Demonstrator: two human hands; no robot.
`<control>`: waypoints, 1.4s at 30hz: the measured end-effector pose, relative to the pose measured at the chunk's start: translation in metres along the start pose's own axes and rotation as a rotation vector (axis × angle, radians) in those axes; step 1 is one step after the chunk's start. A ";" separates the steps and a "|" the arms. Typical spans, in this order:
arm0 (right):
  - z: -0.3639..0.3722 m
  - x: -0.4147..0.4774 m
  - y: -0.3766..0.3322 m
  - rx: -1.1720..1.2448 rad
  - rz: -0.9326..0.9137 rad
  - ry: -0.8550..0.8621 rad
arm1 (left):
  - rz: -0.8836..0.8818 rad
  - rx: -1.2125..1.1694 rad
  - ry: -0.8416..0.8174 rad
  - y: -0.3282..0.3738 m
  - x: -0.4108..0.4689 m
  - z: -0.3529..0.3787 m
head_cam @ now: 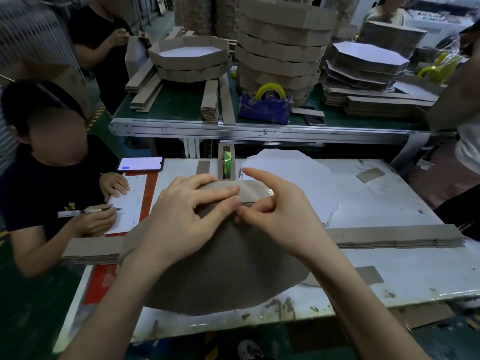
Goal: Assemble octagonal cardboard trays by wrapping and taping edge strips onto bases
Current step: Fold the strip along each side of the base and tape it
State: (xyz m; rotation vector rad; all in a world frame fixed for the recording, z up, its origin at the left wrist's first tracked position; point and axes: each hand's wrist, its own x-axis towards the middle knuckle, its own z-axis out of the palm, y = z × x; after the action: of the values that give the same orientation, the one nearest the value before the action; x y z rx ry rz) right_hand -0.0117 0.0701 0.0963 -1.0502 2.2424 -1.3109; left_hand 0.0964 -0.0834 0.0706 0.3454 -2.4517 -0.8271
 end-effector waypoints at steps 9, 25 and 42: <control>-0.006 -0.001 0.004 0.053 0.016 -0.042 | 0.108 0.066 0.171 0.000 0.002 0.013; 0.003 0.003 0.011 0.204 0.042 -0.001 | 0.038 0.087 0.182 -0.004 0.002 0.012; -0.037 0.015 0.019 0.285 -0.082 0.403 | 0.083 0.224 0.116 -0.008 -0.002 0.005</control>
State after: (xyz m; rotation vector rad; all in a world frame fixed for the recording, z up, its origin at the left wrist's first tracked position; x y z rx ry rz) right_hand -0.0524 0.0866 0.1004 -0.8400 2.2003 -1.9560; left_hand 0.0959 -0.0869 0.0616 0.3588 -2.4356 -0.4841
